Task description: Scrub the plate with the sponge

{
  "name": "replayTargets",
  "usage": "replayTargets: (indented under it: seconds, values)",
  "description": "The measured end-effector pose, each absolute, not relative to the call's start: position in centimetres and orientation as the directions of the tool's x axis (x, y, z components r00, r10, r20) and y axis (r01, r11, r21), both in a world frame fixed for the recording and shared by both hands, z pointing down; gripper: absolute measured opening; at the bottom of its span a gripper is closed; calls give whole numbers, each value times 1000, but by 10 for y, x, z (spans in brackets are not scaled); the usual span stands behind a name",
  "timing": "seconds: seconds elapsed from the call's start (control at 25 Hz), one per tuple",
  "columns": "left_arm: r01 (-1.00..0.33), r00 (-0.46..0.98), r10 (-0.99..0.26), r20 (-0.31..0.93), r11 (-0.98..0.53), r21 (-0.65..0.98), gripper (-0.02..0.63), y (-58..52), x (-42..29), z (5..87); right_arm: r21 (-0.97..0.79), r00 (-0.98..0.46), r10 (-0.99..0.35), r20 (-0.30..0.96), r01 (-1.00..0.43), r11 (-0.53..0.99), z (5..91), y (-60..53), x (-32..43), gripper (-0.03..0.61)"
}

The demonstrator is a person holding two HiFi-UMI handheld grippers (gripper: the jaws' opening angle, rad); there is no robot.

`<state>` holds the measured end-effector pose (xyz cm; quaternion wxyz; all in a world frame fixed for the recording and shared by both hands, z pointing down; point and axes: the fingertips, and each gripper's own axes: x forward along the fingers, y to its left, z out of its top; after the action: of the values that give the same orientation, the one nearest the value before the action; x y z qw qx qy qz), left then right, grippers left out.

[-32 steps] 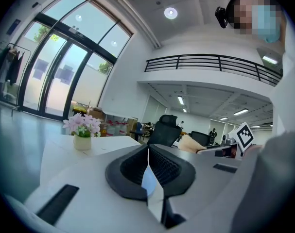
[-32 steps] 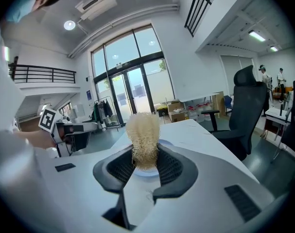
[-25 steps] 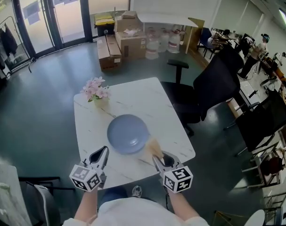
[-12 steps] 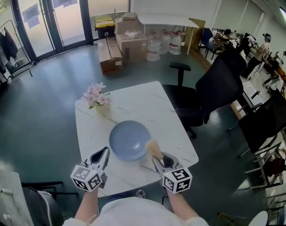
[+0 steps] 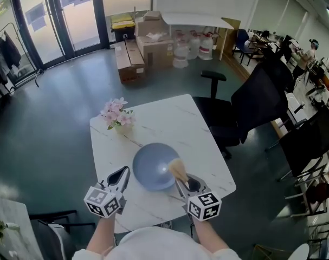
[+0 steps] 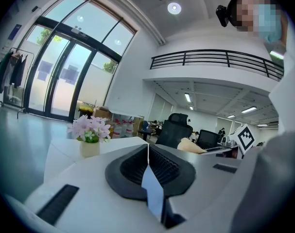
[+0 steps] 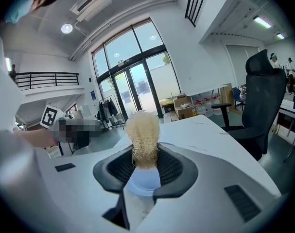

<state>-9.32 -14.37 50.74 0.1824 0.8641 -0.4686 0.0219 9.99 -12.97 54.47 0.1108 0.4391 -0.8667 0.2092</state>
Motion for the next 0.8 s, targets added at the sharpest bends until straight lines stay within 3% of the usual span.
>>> replayTargets:
  seconds: [0.8]
  values:
    - [-777, 615, -725, 310, -492, 393, 34, -192, -92, 583, -269, -563, -675, 477, -825, 498, 578, -164, 80, 117]
